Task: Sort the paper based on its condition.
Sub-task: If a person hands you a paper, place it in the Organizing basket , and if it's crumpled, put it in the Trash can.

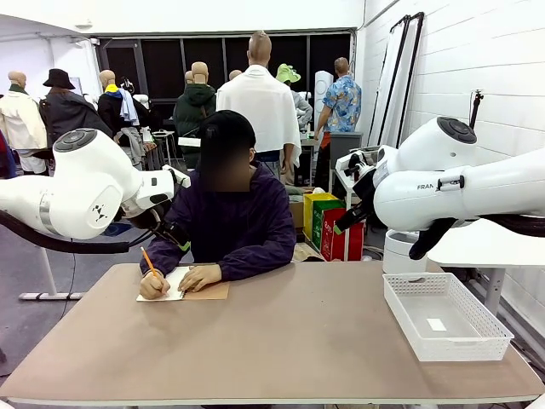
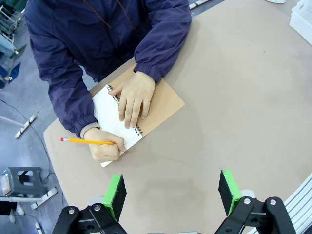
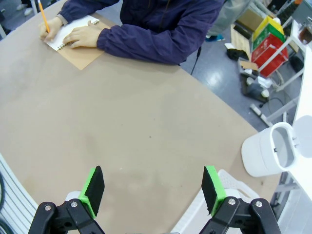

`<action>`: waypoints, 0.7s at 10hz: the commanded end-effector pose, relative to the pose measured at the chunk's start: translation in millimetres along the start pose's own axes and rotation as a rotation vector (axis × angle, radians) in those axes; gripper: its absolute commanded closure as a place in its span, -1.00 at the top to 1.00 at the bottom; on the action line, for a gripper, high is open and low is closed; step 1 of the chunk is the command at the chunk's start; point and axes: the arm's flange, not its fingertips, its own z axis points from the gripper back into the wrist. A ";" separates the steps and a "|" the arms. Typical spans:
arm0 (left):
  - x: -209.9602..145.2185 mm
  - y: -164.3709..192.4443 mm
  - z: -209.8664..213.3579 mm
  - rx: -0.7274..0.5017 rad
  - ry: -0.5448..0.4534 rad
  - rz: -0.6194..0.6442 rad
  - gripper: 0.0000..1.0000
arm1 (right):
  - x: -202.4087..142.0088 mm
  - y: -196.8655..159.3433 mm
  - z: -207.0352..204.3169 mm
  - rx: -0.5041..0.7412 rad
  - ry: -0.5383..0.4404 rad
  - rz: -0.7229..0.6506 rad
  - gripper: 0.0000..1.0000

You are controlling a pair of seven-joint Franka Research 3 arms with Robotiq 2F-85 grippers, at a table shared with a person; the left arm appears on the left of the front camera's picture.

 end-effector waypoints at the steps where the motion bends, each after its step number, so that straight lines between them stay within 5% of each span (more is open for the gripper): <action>1: 2.0 2.1 -1.3 -0.002 0.004 0.004 1.00 | -0.1 0.1 0.2 0.003 -0.001 0.000 1.00; 7: 2.0 2.1 -1.3 -0.002 0.004 0.004 1.00 | -0.1 0.1 0.2 0.003 -0.001 0.000 1.00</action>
